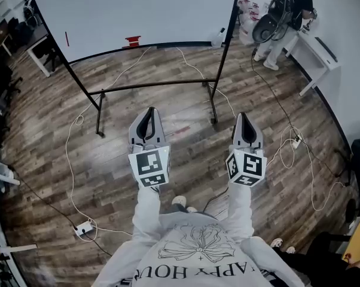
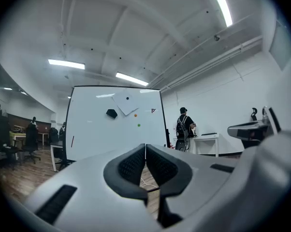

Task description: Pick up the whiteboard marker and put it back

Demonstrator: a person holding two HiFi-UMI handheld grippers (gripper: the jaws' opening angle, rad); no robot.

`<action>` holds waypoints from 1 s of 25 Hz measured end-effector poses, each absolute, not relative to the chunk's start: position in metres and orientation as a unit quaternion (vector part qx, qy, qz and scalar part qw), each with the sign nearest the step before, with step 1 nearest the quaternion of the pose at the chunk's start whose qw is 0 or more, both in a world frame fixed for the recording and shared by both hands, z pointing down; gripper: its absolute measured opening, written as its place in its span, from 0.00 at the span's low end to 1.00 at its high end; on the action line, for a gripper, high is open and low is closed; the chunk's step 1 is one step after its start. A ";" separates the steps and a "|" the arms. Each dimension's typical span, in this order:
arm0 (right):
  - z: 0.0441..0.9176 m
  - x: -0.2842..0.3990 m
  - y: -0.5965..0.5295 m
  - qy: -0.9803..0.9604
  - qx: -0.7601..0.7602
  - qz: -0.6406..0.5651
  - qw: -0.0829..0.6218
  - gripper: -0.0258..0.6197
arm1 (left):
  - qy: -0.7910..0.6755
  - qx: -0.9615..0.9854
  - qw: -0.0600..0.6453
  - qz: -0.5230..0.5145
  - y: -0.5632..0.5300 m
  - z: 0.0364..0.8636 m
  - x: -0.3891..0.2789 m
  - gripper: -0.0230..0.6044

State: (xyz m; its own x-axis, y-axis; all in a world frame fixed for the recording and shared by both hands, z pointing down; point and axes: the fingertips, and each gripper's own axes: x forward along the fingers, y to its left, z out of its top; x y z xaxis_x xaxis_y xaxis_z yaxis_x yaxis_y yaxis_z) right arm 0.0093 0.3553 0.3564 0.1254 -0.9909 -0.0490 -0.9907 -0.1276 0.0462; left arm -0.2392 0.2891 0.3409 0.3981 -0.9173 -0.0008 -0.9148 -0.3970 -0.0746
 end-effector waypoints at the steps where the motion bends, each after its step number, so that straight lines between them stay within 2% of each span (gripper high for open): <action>1: 0.358 0.010 0.352 -0.660 0.750 -0.032 0.000 0.04 | 0.547 -0.836 0.031 -0.020 0.286 0.341 -0.239 0.05; 17: 0.374 0.001 0.307 -0.655 0.755 -0.013 -0.010 0.05 | 0.531 -0.846 0.019 -0.039 0.237 0.364 -0.241 0.05; 21: 0.381 0.007 0.284 -0.668 0.744 -0.006 -0.012 0.15 | 0.534 -0.844 0.015 -0.044 0.216 0.372 -0.229 0.05; 25: 0.388 0.024 0.249 -0.677 0.736 -0.002 -0.012 0.17 | 0.538 -0.841 0.016 -0.049 0.185 0.377 -0.209 0.05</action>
